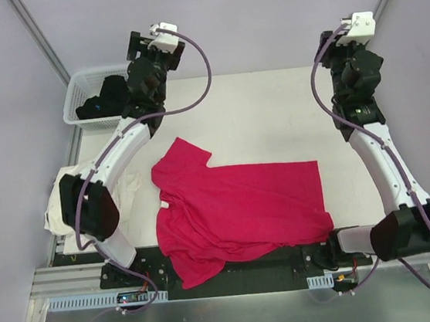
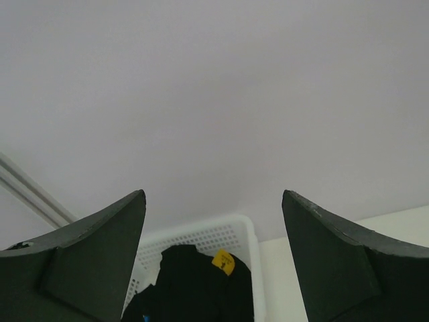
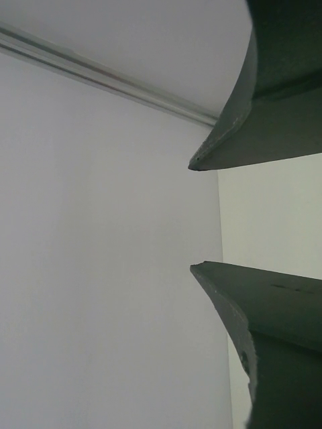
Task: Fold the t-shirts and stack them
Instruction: Flatten out the tshirt
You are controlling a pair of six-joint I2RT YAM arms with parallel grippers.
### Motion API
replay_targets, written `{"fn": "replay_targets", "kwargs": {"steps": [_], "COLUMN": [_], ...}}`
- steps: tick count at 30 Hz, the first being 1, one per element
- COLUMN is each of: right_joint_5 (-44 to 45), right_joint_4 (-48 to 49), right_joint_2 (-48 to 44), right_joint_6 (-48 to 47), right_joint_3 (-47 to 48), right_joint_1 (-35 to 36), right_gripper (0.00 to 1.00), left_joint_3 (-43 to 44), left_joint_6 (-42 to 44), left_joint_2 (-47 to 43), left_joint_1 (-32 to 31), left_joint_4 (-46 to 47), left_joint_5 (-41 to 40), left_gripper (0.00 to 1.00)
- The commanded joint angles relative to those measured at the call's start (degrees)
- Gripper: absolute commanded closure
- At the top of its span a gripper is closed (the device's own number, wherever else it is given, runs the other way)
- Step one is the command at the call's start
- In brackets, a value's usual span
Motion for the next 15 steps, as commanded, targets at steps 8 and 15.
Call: {"fn": "replay_targets", "kwargs": {"steps": [8, 15], "right_joint_5": [-7.96, -10.60], "right_joint_4": [-22.21, -26.78], "right_joint_2": [-0.25, -0.08], "right_joint_6": [19.99, 27.22], "right_joint_3": [-1.63, -10.51], "right_joint_1": [3.41, 6.57], "right_gripper": [0.41, 0.43], "left_joint_3": [-11.70, -16.54], "left_joint_6": [-13.30, -28.49], "left_joint_2": [-11.73, -9.09], "left_joint_1": [-7.21, -9.58], "left_joint_4": [-22.92, -37.08], "left_joint_5": [-6.02, -4.43], "left_gripper": [0.25, 0.43]}}
